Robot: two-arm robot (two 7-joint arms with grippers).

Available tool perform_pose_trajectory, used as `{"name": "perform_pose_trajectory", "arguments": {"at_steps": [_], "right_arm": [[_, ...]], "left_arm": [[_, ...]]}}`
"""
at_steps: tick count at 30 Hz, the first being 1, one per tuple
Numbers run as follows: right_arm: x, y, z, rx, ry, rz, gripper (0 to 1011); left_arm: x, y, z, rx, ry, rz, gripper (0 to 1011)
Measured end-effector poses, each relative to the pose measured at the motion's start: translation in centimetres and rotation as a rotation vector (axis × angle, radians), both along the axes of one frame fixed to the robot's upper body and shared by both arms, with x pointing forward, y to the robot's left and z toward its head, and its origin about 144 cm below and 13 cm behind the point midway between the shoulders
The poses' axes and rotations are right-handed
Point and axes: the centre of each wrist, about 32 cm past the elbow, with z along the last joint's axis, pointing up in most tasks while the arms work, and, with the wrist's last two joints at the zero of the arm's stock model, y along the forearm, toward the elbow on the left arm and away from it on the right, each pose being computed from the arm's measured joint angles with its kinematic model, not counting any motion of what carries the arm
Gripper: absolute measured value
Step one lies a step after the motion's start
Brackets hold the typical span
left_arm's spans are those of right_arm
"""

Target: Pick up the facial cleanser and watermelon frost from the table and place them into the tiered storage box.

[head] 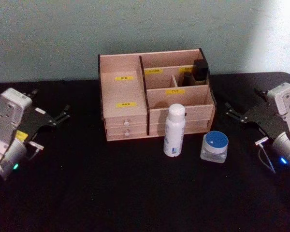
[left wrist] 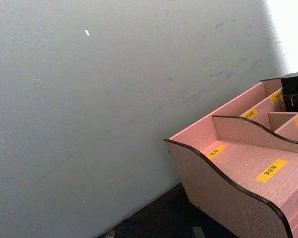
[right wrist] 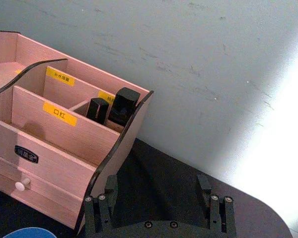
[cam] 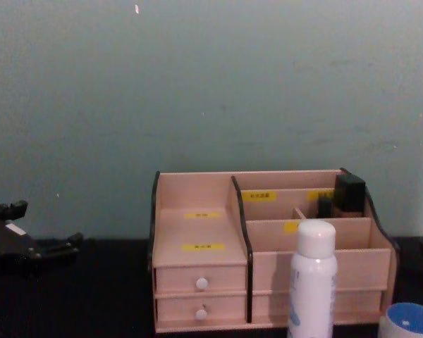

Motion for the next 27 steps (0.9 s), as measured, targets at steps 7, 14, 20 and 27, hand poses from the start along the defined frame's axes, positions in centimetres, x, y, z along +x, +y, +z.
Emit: {"name": "perform_pose_trajectory", "arguments": {"at_steps": [7,14,20,27], "right_arm": [[0.0,0.0,0.0,0.0,0.0,0.0,1000],[0.0,0.0,0.0,0.0,0.0,0.0,1000],[0.0,0.0,0.0,0.0,0.0,0.0,1000],[0.0,0.0,0.0,0.0,0.0,0.0,1000]], "left_arm": [[0.0,0.0,0.0,0.0,0.0,0.0,1001],[0.0,0.0,0.0,0.0,0.0,0.0,1001],[0.0,0.0,0.0,0.0,0.0,0.0,1001],[0.0,0.0,0.0,0.0,0.0,0.0,1001]]}}
